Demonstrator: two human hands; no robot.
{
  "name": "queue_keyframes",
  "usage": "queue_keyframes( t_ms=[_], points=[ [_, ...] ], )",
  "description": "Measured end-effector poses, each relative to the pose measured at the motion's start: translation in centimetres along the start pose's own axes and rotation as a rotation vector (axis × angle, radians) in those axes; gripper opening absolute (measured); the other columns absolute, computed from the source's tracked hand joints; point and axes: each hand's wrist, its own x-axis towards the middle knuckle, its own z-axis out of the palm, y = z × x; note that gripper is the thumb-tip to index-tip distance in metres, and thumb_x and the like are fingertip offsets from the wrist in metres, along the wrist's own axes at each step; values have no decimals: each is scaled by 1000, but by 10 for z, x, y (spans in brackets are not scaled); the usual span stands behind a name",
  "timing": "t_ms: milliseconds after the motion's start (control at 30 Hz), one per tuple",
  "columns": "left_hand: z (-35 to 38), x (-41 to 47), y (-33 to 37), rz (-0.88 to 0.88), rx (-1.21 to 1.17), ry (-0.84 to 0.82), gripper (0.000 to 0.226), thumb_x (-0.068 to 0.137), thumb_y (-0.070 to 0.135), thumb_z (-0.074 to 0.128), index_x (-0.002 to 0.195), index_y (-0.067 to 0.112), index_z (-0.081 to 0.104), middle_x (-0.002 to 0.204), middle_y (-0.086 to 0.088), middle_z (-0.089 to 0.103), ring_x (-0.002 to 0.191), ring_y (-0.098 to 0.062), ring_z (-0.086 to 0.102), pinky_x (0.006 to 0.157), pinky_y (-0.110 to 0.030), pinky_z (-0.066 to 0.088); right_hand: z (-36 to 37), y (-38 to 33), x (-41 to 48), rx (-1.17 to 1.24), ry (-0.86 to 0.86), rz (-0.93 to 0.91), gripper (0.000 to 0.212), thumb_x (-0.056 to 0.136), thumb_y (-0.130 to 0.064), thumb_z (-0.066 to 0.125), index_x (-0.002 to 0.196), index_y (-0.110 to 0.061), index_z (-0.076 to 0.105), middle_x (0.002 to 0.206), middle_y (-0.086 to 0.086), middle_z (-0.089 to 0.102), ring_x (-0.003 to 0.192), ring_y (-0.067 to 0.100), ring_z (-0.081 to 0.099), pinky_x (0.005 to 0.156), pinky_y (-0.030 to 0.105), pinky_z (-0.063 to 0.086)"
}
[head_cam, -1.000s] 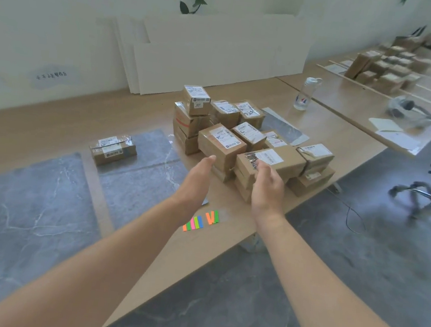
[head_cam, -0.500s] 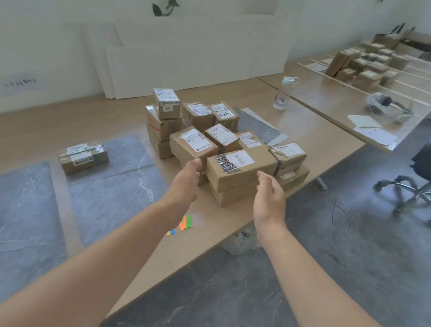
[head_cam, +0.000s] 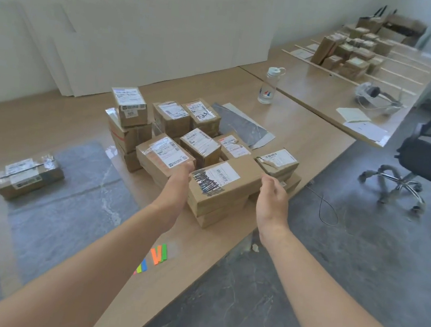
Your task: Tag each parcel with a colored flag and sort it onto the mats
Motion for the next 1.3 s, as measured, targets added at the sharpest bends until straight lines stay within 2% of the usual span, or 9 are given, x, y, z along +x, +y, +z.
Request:
queue_keyframes(
  t_ms=[67,133,400,500,600,800,933,1133,1300],
  points=[
    [3,10,5,-16,-15,26,32,104,48,33,118,27,53,96,14,58,101,-15,57,108,-35,36,1,0,15,-7,6,7,41,105,-37,38,134,-23,63,134,-9,60,126,13,52,110,36,42],
    [7,15,10,-3,-10,53,28,106,45,32,113,32,56,86,17,54,82,-5,54,91,-28,39,2,3,29,-21,4,15,40,105,-39,39,130,-23,65,129,-10,61,122,14,54,108,38,43],
    [17,51,-2,3,-7,143,38,105,46,32,136,32,49,140,6,51,124,-14,48,110,-33,32,1,15,90,-130,-16,45,37,96,-43,37,102,-25,68,103,-8,70,102,17,60,87,37,48],
    [27,54,-10,-35,-35,229,40,104,43,32,131,24,55,123,5,61,107,-12,54,101,-34,37,0,19,113,-191,-51,1,36,100,-36,37,105,-18,67,102,0,68,99,20,60,86,40,47],
    [38,63,-20,-85,-55,311,36,105,42,32,104,19,59,102,2,66,87,-5,54,92,-35,34,-1,23,131,-244,-78,8,36,103,-30,35,109,-10,65,99,6,61,95,24,54,90,42,45],
    [58,69,-28,-163,-126,410,38,108,42,27,87,28,56,82,11,58,75,-4,50,80,-32,41,-8,36,158,-326,-167,50,32,101,-26,33,98,-14,63,98,2,65,90,19,57,68,31,40],
    [64,74,-35,-179,-141,451,38,108,43,28,87,30,56,81,11,59,74,-4,52,70,-22,40,-9,36,168,-392,-186,49,40,100,-27,39,127,-11,63,126,2,65,117,29,57,97,44,47],
    [66,78,-42,-185,-209,474,41,106,47,28,96,26,62,59,16,71,83,-10,62,92,-32,44,-12,41,174,-433,-222,41,44,95,-33,39,106,3,62,98,18,64,85,27,54,78,42,47],
    [65,70,-42,-146,-218,509,41,106,44,27,88,28,60,56,18,68,77,-10,60,80,-30,44,-6,41,175,-528,-241,73,43,80,-56,28,79,-19,50,120,19,62,95,32,57,79,41,43]
  ],
)
